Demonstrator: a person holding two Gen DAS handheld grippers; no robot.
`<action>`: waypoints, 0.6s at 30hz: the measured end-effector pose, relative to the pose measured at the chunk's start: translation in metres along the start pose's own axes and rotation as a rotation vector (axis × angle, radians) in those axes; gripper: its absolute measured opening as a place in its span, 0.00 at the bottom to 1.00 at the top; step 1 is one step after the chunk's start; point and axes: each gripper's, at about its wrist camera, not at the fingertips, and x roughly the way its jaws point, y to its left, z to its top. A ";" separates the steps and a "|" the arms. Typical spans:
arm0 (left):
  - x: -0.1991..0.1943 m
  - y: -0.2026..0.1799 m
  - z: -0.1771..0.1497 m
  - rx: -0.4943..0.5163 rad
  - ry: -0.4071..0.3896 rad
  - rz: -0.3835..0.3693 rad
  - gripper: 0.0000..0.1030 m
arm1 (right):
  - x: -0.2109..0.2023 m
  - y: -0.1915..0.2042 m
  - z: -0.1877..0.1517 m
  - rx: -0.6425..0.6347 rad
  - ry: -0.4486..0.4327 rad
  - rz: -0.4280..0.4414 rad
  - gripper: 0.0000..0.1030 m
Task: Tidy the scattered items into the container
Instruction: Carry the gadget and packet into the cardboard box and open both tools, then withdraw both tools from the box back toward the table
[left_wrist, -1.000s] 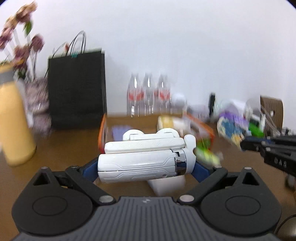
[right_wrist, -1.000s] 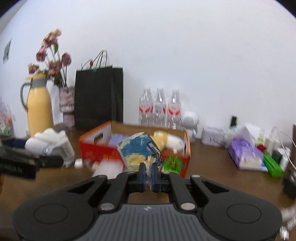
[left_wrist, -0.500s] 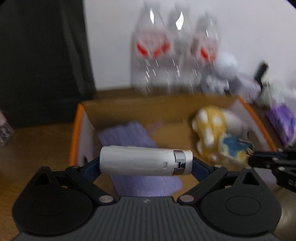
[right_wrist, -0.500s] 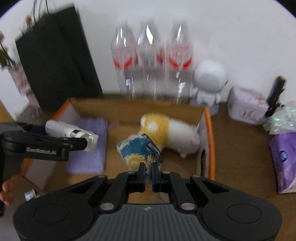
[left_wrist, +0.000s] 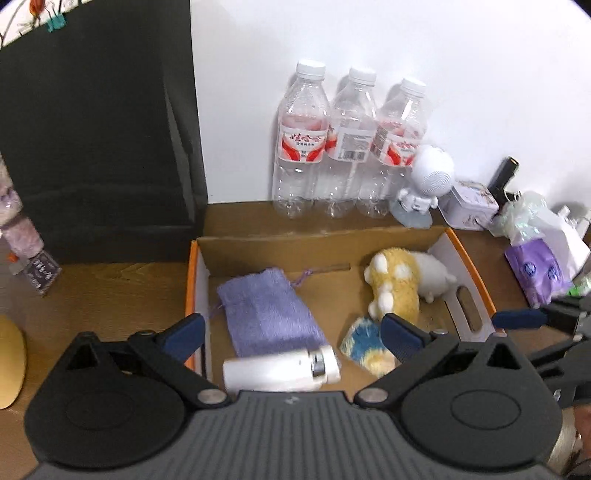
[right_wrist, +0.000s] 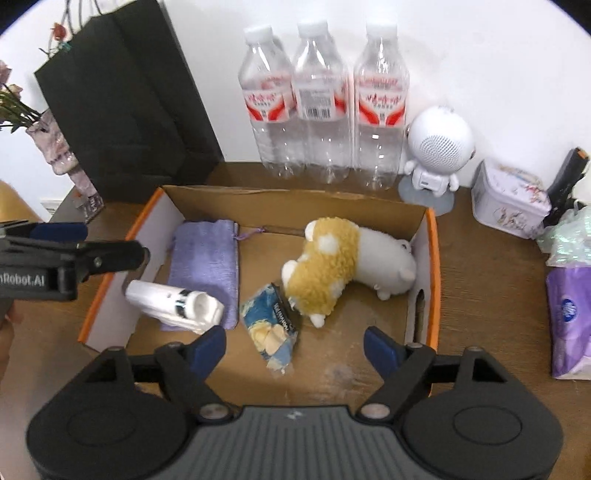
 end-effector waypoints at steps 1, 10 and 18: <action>-0.006 -0.001 -0.004 0.006 -0.002 0.002 1.00 | -0.006 0.002 -0.003 0.002 -0.008 -0.003 0.80; -0.082 -0.012 -0.090 0.059 -0.164 0.062 1.00 | -0.063 0.011 -0.070 0.076 -0.151 0.022 0.80; -0.131 -0.042 -0.262 0.062 -0.462 0.196 1.00 | -0.106 0.040 -0.242 0.048 -0.542 0.006 0.99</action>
